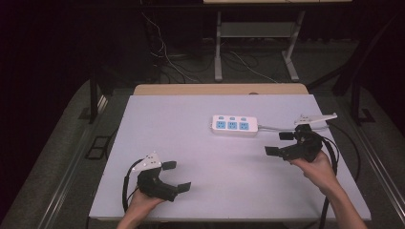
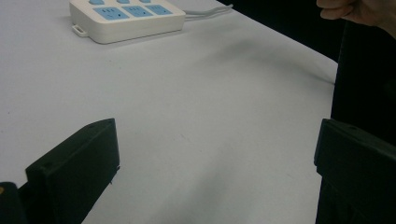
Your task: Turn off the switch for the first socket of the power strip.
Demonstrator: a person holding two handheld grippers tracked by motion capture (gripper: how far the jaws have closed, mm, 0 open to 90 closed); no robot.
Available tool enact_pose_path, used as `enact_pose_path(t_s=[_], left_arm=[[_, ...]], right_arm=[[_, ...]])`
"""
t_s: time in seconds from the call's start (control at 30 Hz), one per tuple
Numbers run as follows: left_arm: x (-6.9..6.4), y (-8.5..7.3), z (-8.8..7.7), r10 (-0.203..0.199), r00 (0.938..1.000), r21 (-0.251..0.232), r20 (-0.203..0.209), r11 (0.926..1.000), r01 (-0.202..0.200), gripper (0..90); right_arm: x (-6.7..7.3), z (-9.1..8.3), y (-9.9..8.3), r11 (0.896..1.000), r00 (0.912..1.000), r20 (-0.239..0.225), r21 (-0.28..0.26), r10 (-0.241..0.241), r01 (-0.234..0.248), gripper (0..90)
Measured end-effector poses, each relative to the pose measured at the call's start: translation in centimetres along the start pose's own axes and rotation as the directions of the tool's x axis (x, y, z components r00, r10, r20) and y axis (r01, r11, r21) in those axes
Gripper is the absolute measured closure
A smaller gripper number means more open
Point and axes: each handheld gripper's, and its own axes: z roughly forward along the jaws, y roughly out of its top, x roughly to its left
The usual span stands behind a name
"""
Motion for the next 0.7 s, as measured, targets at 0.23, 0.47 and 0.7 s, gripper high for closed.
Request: enact_pose_path(t_s=[0.23,0.47,0.7], left_arm=[[0.0,0.0,0.0,0.0,1.0,0.0,-0.001,1.0,0.0,0.0],[0.0,0.0,0.0,0.0,1.0,0.002,-0.001,1.0,0.0,0.0],[-0.1,0.0,0.0,0.001,1.0,0.002,-0.002,1.0,-0.001,0.0]], right_arm=[[0.0,-0.1,-1.3,1.0,0.9999,-0.01,0.004,0.012,-0.012,0.4],[0.6,0.0,-2.8,1.0,0.9997,-0.02,0.001,0.012,-0.012,0.4],[1.3,0.0,-4.9,1.0,1.0,0.004,-0.015,0.004,-0.004,0.4]])
